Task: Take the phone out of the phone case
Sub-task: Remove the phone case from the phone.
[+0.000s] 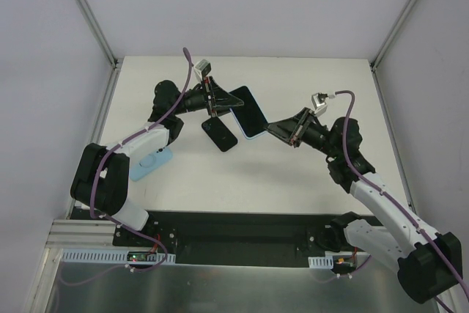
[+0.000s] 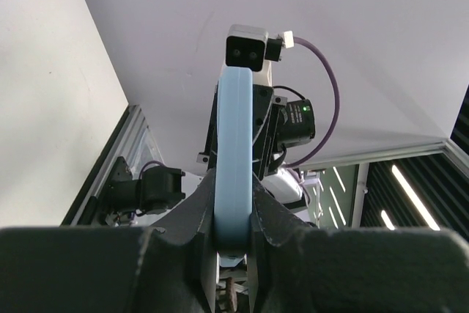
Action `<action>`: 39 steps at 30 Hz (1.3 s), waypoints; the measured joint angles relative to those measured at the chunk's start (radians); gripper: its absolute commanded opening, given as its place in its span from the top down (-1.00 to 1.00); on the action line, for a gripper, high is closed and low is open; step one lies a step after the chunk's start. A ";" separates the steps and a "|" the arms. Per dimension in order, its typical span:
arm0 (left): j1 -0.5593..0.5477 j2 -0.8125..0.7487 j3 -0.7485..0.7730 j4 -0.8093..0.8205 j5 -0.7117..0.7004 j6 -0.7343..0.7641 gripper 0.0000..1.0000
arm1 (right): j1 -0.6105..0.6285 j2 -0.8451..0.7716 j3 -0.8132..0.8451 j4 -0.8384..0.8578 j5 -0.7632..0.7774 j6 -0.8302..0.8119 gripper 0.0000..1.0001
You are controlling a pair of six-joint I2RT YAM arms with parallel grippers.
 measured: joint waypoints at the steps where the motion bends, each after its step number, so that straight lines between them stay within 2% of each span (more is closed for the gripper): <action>1: 0.000 0.000 0.000 0.003 0.000 -0.001 1.00 | -0.002 0.000 0.000 0.002 -0.001 0.002 0.97; 5: 0.007 -0.001 0.000 0.015 0.005 -0.002 1.00 | -0.005 0.015 -0.001 0.026 -0.012 0.031 0.97; 10: 0.013 -0.003 0.000 0.026 0.013 -0.004 1.00 | -0.007 0.030 -0.027 0.138 -0.038 0.076 0.97; 16: 0.024 -0.002 0.001 0.087 0.010 -0.036 1.00 | -0.013 0.107 -0.043 0.398 -0.089 0.193 0.97; 22: 0.046 0.035 0.011 0.245 -0.015 -0.129 1.00 | 0.012 0.227 -0.018 0.619 -0.079 0.312 0.97; 29: 0.060 0.074 0.022 0.329 -0.070 -0.291 1.00 | 0.055 0.299 0.038 0.694 -0.042 0.344 0.97; 39: 0.060 -0.010 0.027 0.331 -0.167 -0.323 1.00 | 0.079 0.349 0.109 0.796 -0.038 0.359 0.97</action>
